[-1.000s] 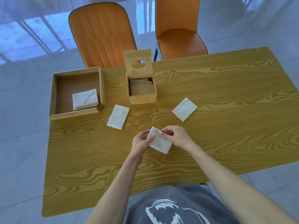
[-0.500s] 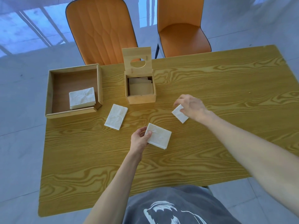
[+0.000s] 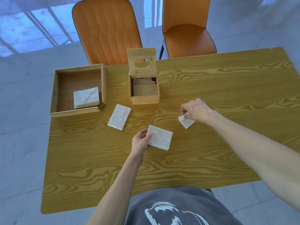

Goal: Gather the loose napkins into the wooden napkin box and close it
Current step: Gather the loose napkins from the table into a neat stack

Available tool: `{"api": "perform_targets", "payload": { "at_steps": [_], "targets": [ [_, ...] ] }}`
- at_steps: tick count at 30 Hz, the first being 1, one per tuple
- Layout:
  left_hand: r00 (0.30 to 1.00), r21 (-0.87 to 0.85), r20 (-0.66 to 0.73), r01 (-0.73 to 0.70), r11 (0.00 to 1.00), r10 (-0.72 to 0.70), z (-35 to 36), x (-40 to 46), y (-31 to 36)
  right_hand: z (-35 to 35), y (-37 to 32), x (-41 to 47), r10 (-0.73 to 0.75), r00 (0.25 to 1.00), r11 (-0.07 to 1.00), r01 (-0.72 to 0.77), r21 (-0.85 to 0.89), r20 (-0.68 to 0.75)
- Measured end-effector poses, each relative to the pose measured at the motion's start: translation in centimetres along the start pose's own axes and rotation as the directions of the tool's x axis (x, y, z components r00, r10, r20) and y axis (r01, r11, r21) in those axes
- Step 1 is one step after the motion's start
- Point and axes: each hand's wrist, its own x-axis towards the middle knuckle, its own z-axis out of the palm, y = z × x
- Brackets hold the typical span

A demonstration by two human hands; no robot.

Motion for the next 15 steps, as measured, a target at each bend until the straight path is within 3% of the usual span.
{"api": "perform_targets", "payload": {
  "at_steps": [4,6,8,11,15],
  "targets": [
    [1.000,0.001,0.002,-0.003,1.000,0.003,-0.7,-0.5,-0.1,0.1,-0.1,-0.8,0.034,0.999,0.973,-0.029,0.228,-0.018],
    [1.000,-0.015,-0.004,-0.005,1.000,0.005,-1.1,-0.7,-0.2,-0.1,-0.5,-1.2,0.007,1.000,0.841,0.003,0.542,-0.018],
    [1.000,-0.039,-0.011,0.002,0.999,-0.002,-1.5,-1.0,-0.3,-0.3,-1.7,-1.8,-0.063,0.998,0.625,0.025,0.780,0.019],
    [1.000,-0.054,-0.025,0.014,0.998,-0.016,-2.0,-1.5,-0.5,0.1,-4.5,-2.2,-0.165,0.985,0.469,0.037,0.882,0.047],
    [0.999,-0.052,-0.004,0.032,0.998,-0.032,-2.7,-1.9,-0.9,1.7,-8.0,-1.6,-0.227,0.971,0.456,0.046,0.889,0.067]
  ]
}}
